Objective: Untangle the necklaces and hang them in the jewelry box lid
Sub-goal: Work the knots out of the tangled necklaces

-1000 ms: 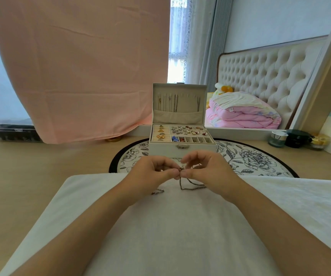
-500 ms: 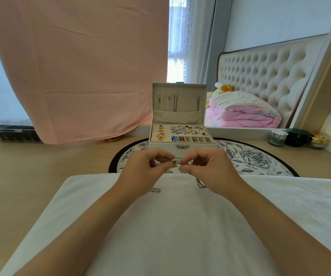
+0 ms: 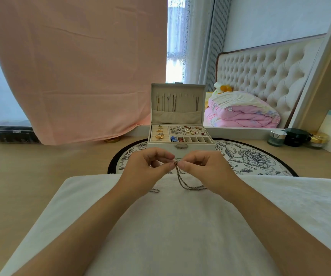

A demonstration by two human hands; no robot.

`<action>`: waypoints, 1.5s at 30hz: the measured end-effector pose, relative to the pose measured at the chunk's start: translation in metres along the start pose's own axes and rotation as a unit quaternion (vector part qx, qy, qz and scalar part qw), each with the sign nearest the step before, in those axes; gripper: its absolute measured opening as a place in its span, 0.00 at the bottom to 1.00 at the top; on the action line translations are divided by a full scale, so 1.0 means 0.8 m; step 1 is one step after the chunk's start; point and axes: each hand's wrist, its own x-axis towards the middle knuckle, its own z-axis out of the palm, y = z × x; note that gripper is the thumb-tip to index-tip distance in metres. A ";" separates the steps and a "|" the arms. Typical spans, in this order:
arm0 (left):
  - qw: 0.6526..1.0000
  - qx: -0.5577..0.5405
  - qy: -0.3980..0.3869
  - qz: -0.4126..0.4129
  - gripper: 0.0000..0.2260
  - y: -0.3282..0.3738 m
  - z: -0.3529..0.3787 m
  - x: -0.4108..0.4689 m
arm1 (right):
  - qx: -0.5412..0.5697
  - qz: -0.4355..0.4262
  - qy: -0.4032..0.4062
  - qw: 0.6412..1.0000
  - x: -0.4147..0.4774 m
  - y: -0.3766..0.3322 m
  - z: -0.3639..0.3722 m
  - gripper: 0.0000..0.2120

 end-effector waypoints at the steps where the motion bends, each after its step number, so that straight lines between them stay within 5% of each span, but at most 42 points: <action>1: 1.000 0.007 0.002 0.006 0.09 0.000 0.000 0.000 | 0.007 0.021 0.001 1.000 0.000 0.001 0.000 0.03; 29: 0.999 0.027 0.017 0.014 0.09 -0.004 0.011 -0.007 | 0.082 0.149 -0.014 0.985 0.002 0.010 0.007 0.06; 38: 1.000 -0.014 0.019 -0.001 0.06 -0.006 0.017 -0.005 | 0.017 0.086 -0.070 0.994 -0.003 0.002 0.013 0.15; 45: 0.998 0.061 0.008 -0.003 0.02 -0.007 0.017 -0.003 | -0.076 -0.005 -0.033 0.997 -0.003 0.004 0.009 0.06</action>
